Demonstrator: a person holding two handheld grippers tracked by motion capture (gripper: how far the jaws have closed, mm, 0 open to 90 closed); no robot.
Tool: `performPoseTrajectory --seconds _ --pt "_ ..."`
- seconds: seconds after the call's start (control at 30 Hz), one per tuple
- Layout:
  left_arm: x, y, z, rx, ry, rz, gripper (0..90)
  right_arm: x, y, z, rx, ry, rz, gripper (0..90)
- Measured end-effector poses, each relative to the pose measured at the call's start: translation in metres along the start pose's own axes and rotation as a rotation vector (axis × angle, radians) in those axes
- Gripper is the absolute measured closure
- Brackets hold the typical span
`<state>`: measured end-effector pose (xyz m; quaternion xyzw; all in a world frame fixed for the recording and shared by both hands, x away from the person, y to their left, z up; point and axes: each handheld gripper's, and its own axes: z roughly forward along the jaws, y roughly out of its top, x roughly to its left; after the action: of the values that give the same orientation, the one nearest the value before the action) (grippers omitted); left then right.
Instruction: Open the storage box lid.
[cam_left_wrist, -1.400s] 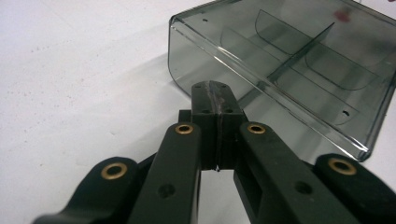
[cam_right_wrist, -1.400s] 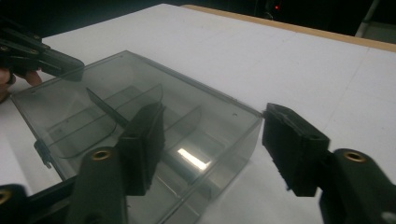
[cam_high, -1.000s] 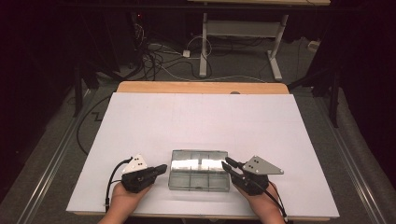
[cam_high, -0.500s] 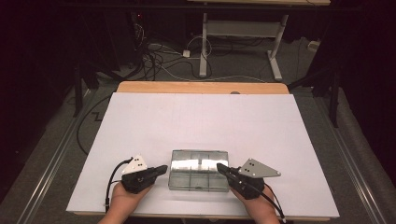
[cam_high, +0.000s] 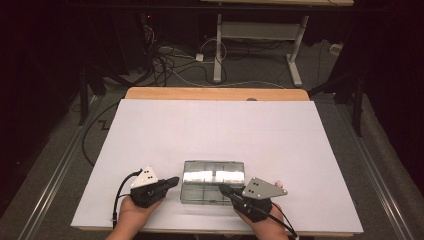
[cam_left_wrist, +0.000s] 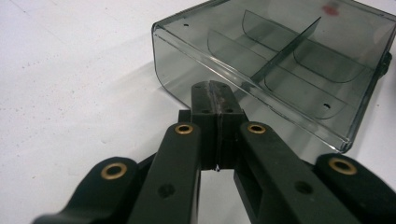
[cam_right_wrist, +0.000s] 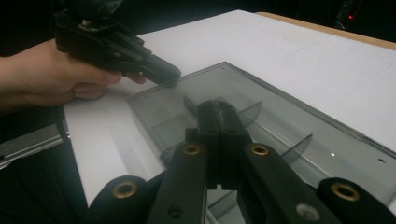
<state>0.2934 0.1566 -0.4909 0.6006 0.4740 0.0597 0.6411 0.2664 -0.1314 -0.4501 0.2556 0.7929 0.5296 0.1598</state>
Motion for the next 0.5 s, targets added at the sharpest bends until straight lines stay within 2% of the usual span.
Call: performPoseTrajectory --seconds 0.17,0.5 --pt "0.001 0.001 0.001 0.022 -0.004 -0.011 87.6 0.005 -0.001 0.002 -0.002 0.023 -0.006 90.0" --pt "0.001 0.001 0.001 0.024 -0.006 -0.016 87.5 0.016 -0.005 0.007 0.031 0.077 0.003 90.0"
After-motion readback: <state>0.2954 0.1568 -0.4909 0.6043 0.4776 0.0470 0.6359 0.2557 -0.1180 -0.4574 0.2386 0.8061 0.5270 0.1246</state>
